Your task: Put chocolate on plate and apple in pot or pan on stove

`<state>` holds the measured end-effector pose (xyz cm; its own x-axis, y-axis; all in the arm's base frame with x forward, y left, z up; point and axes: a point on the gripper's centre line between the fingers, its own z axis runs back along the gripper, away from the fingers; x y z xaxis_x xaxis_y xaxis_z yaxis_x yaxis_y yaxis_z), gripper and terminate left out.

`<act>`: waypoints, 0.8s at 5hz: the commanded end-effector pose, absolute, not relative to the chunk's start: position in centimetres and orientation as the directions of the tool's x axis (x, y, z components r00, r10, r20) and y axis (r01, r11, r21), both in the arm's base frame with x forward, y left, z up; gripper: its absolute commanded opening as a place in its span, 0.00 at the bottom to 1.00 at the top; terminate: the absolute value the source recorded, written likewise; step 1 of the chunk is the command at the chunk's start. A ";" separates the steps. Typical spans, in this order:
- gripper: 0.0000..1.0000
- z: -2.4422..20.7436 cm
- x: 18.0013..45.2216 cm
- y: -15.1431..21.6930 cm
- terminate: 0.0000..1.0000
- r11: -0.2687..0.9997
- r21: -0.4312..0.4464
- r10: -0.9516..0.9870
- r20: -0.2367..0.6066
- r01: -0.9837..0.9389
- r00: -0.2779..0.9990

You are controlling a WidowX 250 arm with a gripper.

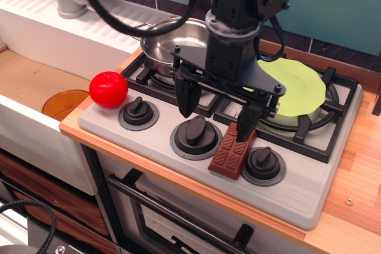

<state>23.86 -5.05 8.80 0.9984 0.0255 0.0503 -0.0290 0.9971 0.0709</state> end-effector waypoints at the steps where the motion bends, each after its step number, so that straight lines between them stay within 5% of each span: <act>1: 1.00 8.8 23.9 -5.1 0.00 0.997 0.071 0.025 0.050 -0.029 0.998; 4: 1.00 5.5 23.5 -5.6 0.00 0.998 0.040 0.049 0.094 -0.053 0.994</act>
